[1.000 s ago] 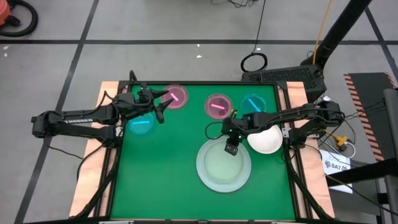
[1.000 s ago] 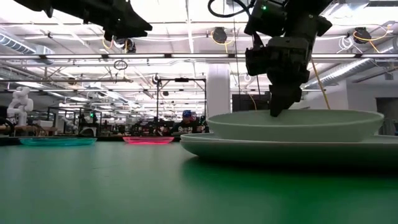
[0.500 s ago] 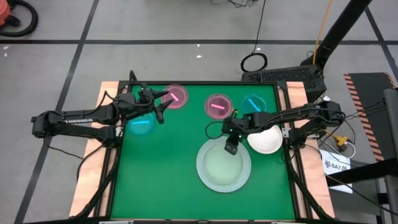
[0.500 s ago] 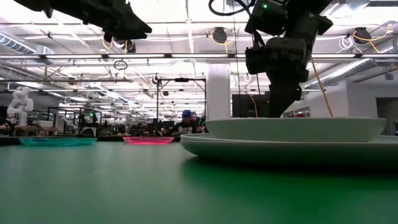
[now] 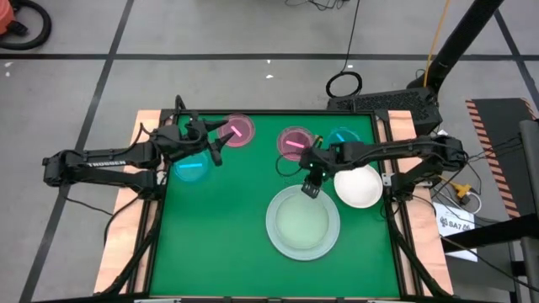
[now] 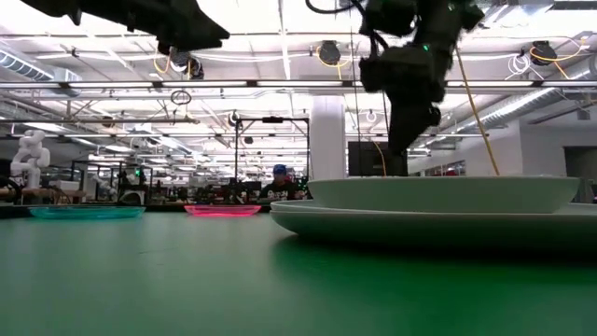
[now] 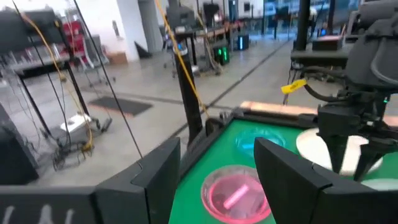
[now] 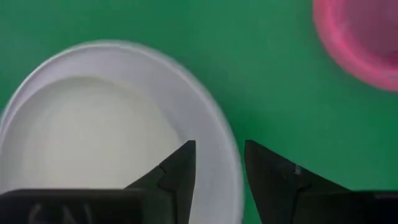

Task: Stack plastic plates
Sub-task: Stack the white plate on top of the green plate

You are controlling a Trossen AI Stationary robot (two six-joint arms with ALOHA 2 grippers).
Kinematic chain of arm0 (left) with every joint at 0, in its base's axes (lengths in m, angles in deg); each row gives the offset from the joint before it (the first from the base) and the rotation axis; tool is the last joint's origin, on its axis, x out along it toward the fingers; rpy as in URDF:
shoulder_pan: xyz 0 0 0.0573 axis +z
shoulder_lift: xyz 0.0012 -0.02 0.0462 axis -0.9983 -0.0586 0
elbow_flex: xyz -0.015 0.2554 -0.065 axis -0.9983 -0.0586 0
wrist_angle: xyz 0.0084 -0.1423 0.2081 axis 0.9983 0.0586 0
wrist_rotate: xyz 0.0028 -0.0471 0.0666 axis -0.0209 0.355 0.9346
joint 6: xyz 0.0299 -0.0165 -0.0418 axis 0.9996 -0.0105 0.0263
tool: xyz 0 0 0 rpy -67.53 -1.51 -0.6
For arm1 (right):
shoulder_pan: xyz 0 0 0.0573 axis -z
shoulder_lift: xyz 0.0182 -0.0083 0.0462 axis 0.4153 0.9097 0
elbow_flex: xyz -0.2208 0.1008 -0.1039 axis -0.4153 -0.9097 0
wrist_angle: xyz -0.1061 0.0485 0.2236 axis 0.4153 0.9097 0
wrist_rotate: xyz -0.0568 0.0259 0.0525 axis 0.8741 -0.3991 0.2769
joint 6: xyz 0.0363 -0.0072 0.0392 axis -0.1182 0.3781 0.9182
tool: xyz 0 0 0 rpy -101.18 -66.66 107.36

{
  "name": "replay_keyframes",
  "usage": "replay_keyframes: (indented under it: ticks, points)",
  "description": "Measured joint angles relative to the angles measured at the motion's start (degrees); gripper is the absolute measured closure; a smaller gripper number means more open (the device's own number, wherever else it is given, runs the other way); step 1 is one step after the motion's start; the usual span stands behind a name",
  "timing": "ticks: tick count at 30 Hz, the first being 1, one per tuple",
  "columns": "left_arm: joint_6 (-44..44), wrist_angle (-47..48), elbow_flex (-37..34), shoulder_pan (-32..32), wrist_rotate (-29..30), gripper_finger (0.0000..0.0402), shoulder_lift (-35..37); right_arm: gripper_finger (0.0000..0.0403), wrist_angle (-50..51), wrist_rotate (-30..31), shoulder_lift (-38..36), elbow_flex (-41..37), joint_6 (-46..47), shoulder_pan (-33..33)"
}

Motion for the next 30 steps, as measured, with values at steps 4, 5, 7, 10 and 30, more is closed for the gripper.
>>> replay_keyframes:
  ticks: [4, 5, 7, 10, 30]
  points:
    - [4.1, -2.8, 0.0, 0.0, 2.8, 0.019, 0.0, 0.0273, 6.2, 5.0, 0.4, 7.2, -2.1, 1.0]
    - [4.9, -2.9, 0.0, 0.0, 4.4, 0.019, 0.0, 0.0273, 7.7, 5.7, 0.5, 8.6, -2.0, 1.2]
    - [6.0, -2.7, 0.0, 0.0, 7.7, 0.019, 0.0, 0.0273, 10.0, 5.8, 1.1, 11.3, -1.3, 1.9]
    - [7.3, -1.3, 0.0, 0.0, 12.0, 0.019, 0.0, 0.0273, 11.7, 5.8, 1.5, 13.6, 1.0, 2.5]
    - [7.6, 4.2, 0.0, 2.3, 15.7, 0.019, 0.0, 0.0273, 31.9, 5.4, 1.6, 13.5, 15.7, 2.7]
